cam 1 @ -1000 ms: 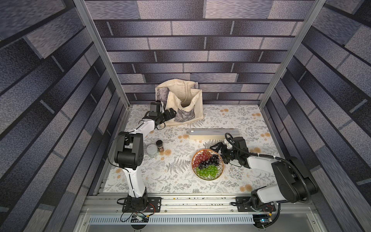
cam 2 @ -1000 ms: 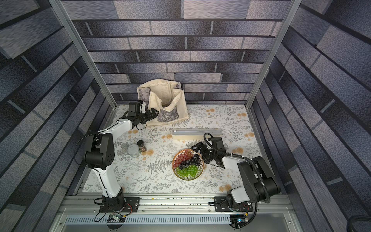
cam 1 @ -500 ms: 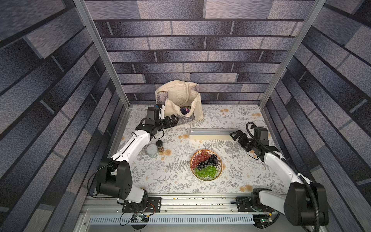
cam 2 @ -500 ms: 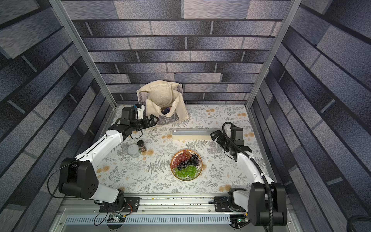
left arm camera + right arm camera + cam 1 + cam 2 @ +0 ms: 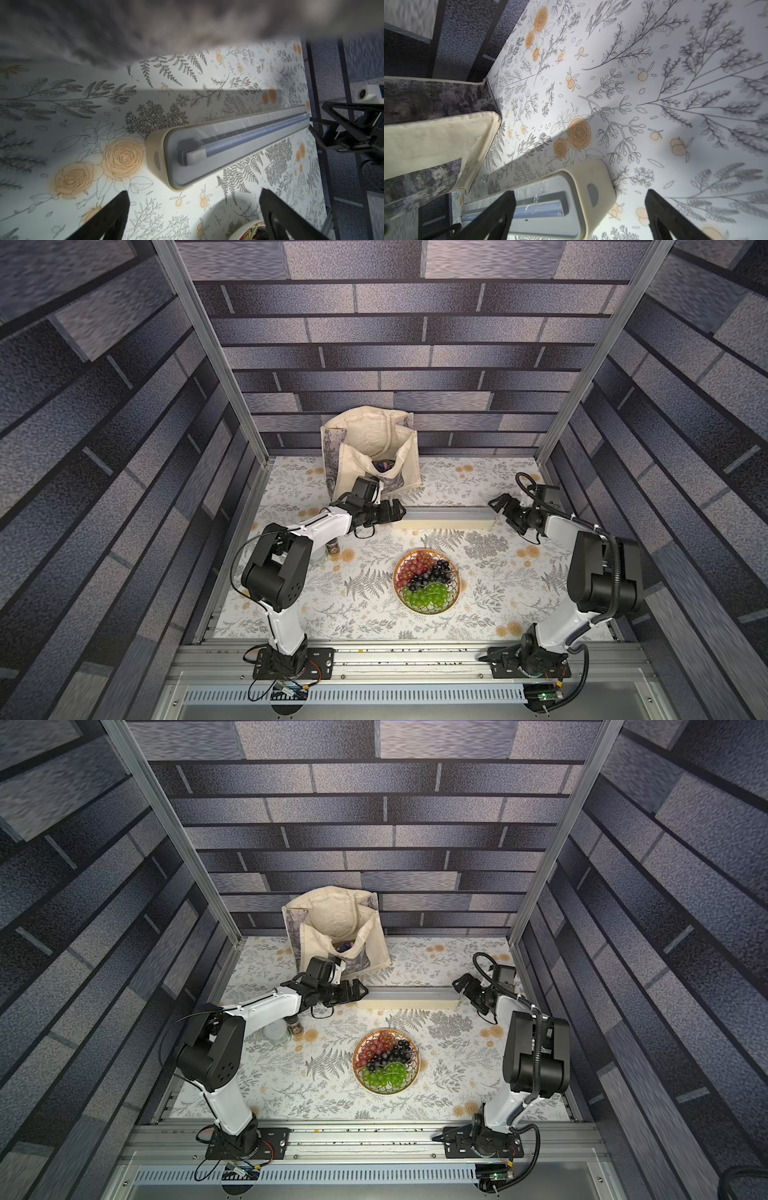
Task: Wrap the plate with plastic wrap
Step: Move the plastic wrap cutting box to the center of the board.
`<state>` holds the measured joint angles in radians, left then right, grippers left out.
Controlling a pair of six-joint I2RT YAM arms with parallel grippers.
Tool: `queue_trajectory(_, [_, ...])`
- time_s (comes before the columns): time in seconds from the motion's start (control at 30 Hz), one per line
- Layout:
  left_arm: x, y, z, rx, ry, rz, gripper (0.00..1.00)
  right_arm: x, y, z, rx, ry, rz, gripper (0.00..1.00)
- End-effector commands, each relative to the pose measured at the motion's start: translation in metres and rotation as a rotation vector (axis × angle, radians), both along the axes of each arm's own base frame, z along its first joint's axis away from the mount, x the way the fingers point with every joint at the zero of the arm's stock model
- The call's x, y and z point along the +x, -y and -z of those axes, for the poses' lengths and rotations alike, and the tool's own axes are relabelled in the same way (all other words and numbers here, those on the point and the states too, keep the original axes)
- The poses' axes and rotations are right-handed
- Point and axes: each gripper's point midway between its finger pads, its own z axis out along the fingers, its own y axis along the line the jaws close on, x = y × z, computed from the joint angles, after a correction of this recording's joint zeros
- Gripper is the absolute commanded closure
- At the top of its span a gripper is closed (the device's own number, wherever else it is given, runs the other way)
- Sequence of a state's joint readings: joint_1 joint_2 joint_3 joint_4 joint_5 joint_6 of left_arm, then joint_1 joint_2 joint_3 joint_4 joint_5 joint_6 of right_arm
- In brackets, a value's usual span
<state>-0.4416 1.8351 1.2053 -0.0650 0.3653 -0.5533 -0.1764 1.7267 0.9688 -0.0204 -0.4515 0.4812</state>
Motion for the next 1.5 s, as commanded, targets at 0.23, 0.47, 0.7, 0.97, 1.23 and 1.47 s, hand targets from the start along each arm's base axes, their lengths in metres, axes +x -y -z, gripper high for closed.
queue_trajectory(0.23, [0.025,0.028,-0.001,-0.074,-0.015,0.030,0.00,0.014,-0.033,0.006,0.198,0.030,-0.094,0.02])
queue_trajectory(0.47, [0.013,0.023,0.002,-0.064,-0.040,0.019,0.00,0.000,-0.059,0.004,0.260,0.020,-0.187,0.06])
queue_trajectory(0.7, [-0.005,0.012,0.005,-0.053,-0.073,-0.004,0.00,-0.021,-0.085,0.005,0.283,-0.004,-0.254,0.08])
queue_trajectory(0.97, [-0.009,-0.029,-0.005,-0.019,-0.053,-0.087,0.00,-0.044,-0.100,0.001,0.294,-0.007,-0.275,0.08])
queue_trajectory(1.23, [-0.019,-0.079,-0.032,0.052,-0.016,-0.159,0.00,-0.056,-0.067,-0.028,0.004,-0.044,-0.221,0.13])
queue_trajectory(1.47, [-0.040,-0.100,-0.060,0.084,0.052,-0.170,0.00,-0.060,-0.075,-0.056,-0.151,-0.149,-0.314,0.31])
